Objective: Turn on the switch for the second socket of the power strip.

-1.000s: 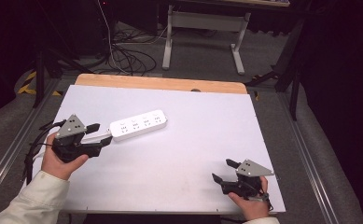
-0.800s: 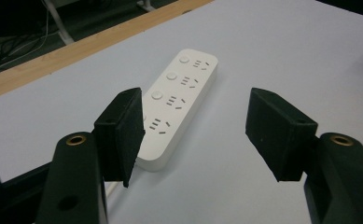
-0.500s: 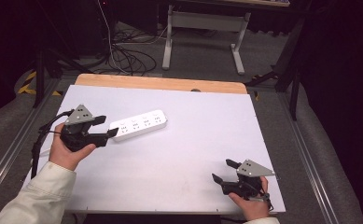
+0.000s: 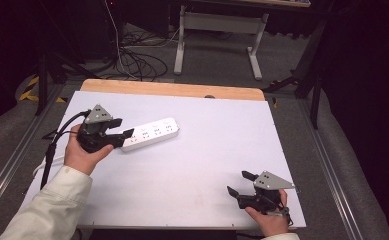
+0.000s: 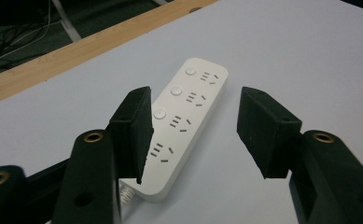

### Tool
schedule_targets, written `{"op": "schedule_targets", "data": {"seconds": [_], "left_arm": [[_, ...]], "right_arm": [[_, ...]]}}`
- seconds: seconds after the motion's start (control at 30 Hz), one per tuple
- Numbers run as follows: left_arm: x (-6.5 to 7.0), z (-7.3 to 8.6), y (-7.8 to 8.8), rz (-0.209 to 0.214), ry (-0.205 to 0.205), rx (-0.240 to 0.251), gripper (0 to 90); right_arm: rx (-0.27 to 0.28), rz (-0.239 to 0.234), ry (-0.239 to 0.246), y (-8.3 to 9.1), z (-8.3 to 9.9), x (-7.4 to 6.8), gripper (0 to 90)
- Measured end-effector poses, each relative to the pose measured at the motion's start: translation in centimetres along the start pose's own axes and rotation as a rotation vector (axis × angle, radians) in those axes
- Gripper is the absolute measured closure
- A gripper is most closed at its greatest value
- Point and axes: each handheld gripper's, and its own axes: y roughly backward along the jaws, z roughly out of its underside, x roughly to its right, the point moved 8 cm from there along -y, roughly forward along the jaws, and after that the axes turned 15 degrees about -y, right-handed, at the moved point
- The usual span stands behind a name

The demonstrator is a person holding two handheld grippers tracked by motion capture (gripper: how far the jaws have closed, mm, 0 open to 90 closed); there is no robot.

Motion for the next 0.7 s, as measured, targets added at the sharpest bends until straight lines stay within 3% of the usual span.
{"op": "schedule_targets", "data": {"seconds": [0.07,0.2,0.23,0.33,0.47,0.7], "left_arm": [[-0.3,-0.3,-0.8,0.018,0.040,0.023,46.3],[-0.7,-0.4,-1.8,0.007,0.056,0.037,51.0],[-0.9,-0.3,-2.4,-0.011,0.044,0.033,52.1],[-1.0,-0.2,-3.4,0.002,0.035,0.036,56.5],[-0.9,0.1,-4.2,0.023,0.051,0.027,64.2],[-1.4,0.4,-5.6,0.001,0.059,0.030,72.4]], "right_arm": [[-0.001,-0.003,0.001,0.0,0.0,0.0,25.9],[-0.001,-0.007,0.001,0.0,0.0,0.0,26.0],[-0.001,-0.008,0.002,0.0,0.0,0.0,26.0],[0.000,-0.012,0.003,0.0,0.0,-0.1,26.1],[0.000,-0.018,0.005,0.0,0.0,-0.2,26.1],[0.001,-0.027,0.009,0.1,0.0,-0.3,26.8]]}}
